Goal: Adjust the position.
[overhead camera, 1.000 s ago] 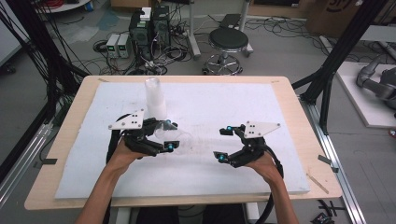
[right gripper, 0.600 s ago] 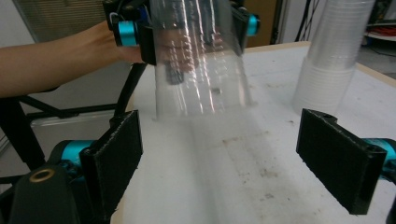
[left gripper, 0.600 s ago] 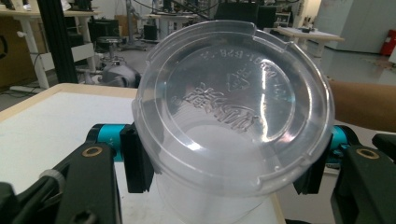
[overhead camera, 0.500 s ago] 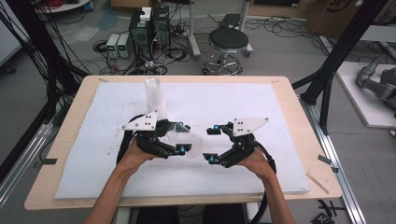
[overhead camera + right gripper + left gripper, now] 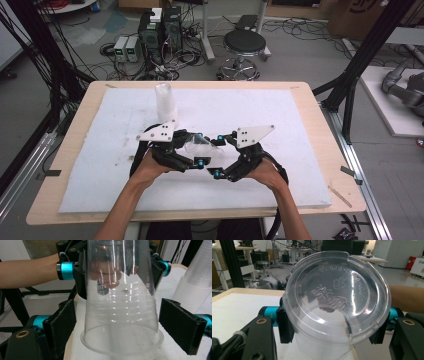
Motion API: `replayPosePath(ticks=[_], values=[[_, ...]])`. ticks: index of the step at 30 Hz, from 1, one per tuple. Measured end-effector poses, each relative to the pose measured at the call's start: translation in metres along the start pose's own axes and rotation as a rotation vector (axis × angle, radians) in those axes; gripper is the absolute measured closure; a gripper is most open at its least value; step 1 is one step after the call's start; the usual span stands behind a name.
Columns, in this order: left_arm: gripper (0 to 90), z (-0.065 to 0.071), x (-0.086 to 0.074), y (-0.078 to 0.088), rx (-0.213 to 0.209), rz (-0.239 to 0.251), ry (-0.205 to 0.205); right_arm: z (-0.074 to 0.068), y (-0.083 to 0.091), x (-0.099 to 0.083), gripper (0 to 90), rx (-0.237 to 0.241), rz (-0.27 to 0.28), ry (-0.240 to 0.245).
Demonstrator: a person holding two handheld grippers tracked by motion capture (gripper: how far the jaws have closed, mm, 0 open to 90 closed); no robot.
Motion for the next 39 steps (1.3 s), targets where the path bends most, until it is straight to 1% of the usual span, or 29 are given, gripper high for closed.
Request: replayPosePath(ticks=[2, 3, 5, 6, 11, 14, 16, 17, 21, 26, 30, 31, 32, 33, 34, 35, 36, 37, 39], values=[[36.6, 0.000, 0.000, -0.001, -0.001, -0.003, 0.001, -0.001, -0.002, 0.001, 14.5, 0.015, -0.003, -0.003], [36.6, 0.001, 0.000, -0.002, -0.003, 0.000, 0.001, -0.001, -0.004, 0.002, 14.5, 0.011, -0.002, 0.006], [36.6, 0.001, 0.000, -0.002, -0.006, -0.001, -0.002, -0.002, -0.005, 0.003, 14.6, 0.019, -0.004, 0.000], [36.6, 0.001, 0.001, -0.003, -0.008, 0.001, 0.001, -0.003, -0.008, 0.004, 14.6, 0.022, -0.007, 0.010], [36.6, 0.002, 0.001, -0.003, -0.013, 0.011, -0.001, -0.004, -0.012, 0.004, 15.3, 0.028, -0.022, 0.018], [36.6, 0.002, 0.001, -0.003, -0.014, 0.006, -0.004, -0.004, -0.012, 0.005, 17.6, 0.026, -0.022, 0.025], [36.6, 0.002, 0.001, -0.004, -0.017, 0.008, -0.005, -0.004, -0.012, 0.005, 21.0, 0.022, -0.020, 0.026], [36.6, 0.002, 0.001, -0.004, -0.017, 0.008, -0.005, -0.004, -0.012, 0.005, 21.0, 0.022, -0.020, 0.026], [36.6, 0.002, 0.001, -0.003, -0.024, 0.008, -0.008, -0.004, -0.011, 0.005, 28.7, 0.007, -0.022, 0.034], [36.8, 0.002, 0.001, -0.003, -0.017, 0.005, -0.005, -0.003, -0.011, 0.005, 32.4, -0.010, -0.028, 0.040], [36.8, 0.001, 0.001, -0.003, -0.017, 0.006, -0.003, -0.003, -0.011, 0.005, 33.7, -0.012, -0.032, 0.040], [35.5, 0.001, 0.001, -0.003, -0.015, 0.008, -0.001, -0.002, -0.011, 0.005, 34.1, -0.016, -0.028, 0.043], [32.3, 0.001, 0.001, -0.003, -0.015, 0.008, -0.001, -0.002, -0.011, 0.005, 34.1, -0.017, -0.029, 0.044], [32.3, 0.002, 0.001, -0.003, -0.012, 0.010, 0.000, -0.002, -0.011, 0.005, 34.1, -0.017, -0.029, 0.044], [18.3, 0.001, 0.001, -0.004, 0.020, -0.001, 0.020, -0.002, -0.010, 0.005, 34.0, -0.016, -0.028, 0.033], [12.6, 0.001, 0.001, -0.004, 0.020, -0.001, 0.020, -0.002, -0.010, 0.004, 34.1, -0.015, -0.028, 0.032], [10.2, 0.001, 0.001, -0.005, 0.030, -0.007, 0.034, -0.002, -0.010, 0.004, 34.0, -0.013, -0.029, 0.024], [10.2, 0.000, 0.001, -0.005, 0.027, -0.010, 0.040, -0.002, -0.010, 0.004, 34.0, -0.013, -0.029, 0.024], [9.0, 0.000, 0.001, -0.004, 0.025, -0.002, 0.040, -0.001, -0.009, 0.004, 34.0, -0.017, -0.027, 0.024]])
Point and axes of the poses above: each handheld gripper's, and its own axes: y roughly backward along the jaws, x roughly out of its top, z roughly to its right, the point moved 2 cm from there along -y, roughly forward along the jaws, and after that the axes turned 15 degrees about -z, right-handed, at the moved point
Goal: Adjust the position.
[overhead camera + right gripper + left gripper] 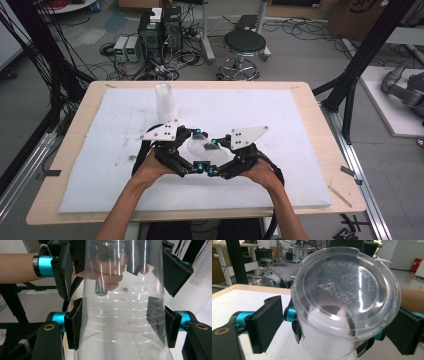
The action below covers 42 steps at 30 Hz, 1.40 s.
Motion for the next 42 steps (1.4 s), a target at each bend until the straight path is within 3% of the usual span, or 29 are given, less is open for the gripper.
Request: replayPosePath(ticks=[7, 10, 12, 13, 14, 15, 16, 18, 19, 20, 21, 22, 23, 24, 25, 31, 42], values=[[9.0, 0.002, 0.001, 0.006, 0.002, 0.002, -0.007, 0.000, -0.002, -0.001, 33.6, -0.007, -0.032, -0.001], [9.0, 0.003, 0.001, 0.012, 0.017, -0.064, -0.023, -0.001, -0.002, -0.001, 33.6, -0.014, -0.100, -0.003], [9.0, 0.003, 0.002, 0.016, 0.028, -0.132, -0.029, -0.001, -0.001, -0.001, 33.6, -0.017, -0.154, -0.006], [9.1, 0.004, 0.003, 0.020, 0.028, -0.215, -0.037, 0.000, 0.000, 0.000, 33.6, -0.015, -0.184, -0.009], [9.1, 0.004, 0.003, 0.020, 0.028, -0.215, -0.037, 0.000, 0.000, 0.000, 33.6, -0.015, -0.184, -0.009], [9.1, 0.005, 0.003, 0.021, 0.020, -0.256, -0.039, 0.000, 0.001, 0.002, 33.6, -0.013, -0.240, -0.010], [9.1, 0.005, 0.003, 0.022, 0.017, -0.300, -0.048, 0.000, 0.001, 0.002, 33.6, -0.013, -0.240, -0.010], [9.1, 0.005, 0.004, 0.023, 0.029, -0.406, -0.056, -0.001, 0.003, 0.007, 33.6, -0.019, -0.340, -0.007], [9.1, 0.005, 0.004, 0.023, 0.036, -0.463, -0.060, -0.001, 0.003, 0.007, 33.6, -0.019, -0.340, -0.007], [9.1, 0.004, 0.004, 0.022, 0.041, -0.521, -0.067, -0.001, 0.003, 0.009, 33.6, -0.020, -0.375, -0.005], [9.1, 0.005, 0.004, 0.020, 0.038, -0.619, -0.071, -0.002, 0.002, 0.013, 33.6, -0.023, -0.444, -0.005], [9.1, 0.005, 0.004, 0.020, 0.038, -0.619, -0.071, -0.002, 0.002, 0.014, 33.7, -0.024, -0.479, -0.003], [9.2, 0.005, 0.005, 0.019, 0.029, -0.648, -0.069, -0.002, 0.001, 0.016, 33.8, -0.025, -0.514, 0.004], [9.2, 0.005, 0.005, 0.019, 0.017, -0.679, -0.075, -0.002, 0.001, 0.016, 33.8, -0.025, -0.514, 0.004], [9.3, 0.006, 0.007, 0.017, -0.003, -0.727, -0.082, -0.003, -0.001, 0.019, 33.8, -0.019, -0.575, 0.010], [10.5, 0.005, 0.010, 0.013, -0.027, -0.778, -0.071, -0.004, -0.008, 0.028, 33.8, -0.011, -0.666, 0.029], [16.5, 0.000, 0.010, 0.007, -0.034, -0.788, -0.069, -0.003, -0.011, 0.029, 33.8, -0.009, -0.686, 0.036]])
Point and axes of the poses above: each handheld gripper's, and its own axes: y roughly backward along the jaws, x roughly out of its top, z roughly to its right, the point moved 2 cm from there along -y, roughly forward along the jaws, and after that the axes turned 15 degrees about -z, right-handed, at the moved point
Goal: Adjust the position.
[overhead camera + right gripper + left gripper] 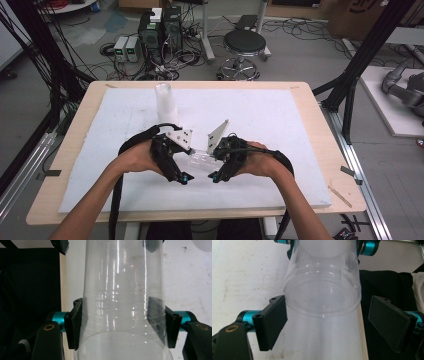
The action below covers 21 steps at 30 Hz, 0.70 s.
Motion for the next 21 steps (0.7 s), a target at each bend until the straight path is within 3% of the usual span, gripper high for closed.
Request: replayPosePath(ticks=[21], values=[[31.5, -0.0033, 0.0070, -0.0039, -0.039, 0.024, -0.028, -0.0010, -0.0033, 0.0013, 33.7, 0.009, 0.003, 0.019]])
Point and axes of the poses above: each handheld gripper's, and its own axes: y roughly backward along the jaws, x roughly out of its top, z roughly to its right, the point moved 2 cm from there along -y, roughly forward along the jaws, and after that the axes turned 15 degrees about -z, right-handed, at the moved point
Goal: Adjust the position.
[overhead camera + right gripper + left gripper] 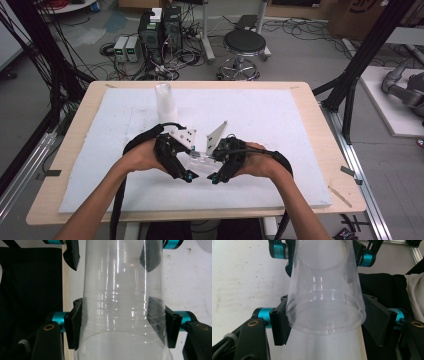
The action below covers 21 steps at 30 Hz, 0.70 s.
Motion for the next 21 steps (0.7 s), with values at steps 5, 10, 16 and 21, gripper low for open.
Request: replayPosePath(ticks=[5, 10, 16, 21], values=[[40.8, -0.0024, -0.0014, 0.0019, 0.002, 0.002, 0.007, -0.0008, 0.0005, -0.0005, 33.8, 0.000, 0.001, 0.002], [41.7, -0.0023, -0.0009, 0.0002, 0.007, 0.002, 0.005, -0.0004, -0.0001, -0.0007, 33.9, -0.004, -0.003, 0.000], [42.3, -0.0015, -0.0011, 0.0014, 0.019, 0.006, 0.002, -0.0004, -0.0025, 0.0000, 11.7, 0.000, 0.036, -0.007], [42.3, -0.0004, -0.0011, 0.0005, 0.008, -0.003, -0.005, -0.0009, -0.0036, 0.0000, 11.7, -0.012, 0.050, 0.002]])
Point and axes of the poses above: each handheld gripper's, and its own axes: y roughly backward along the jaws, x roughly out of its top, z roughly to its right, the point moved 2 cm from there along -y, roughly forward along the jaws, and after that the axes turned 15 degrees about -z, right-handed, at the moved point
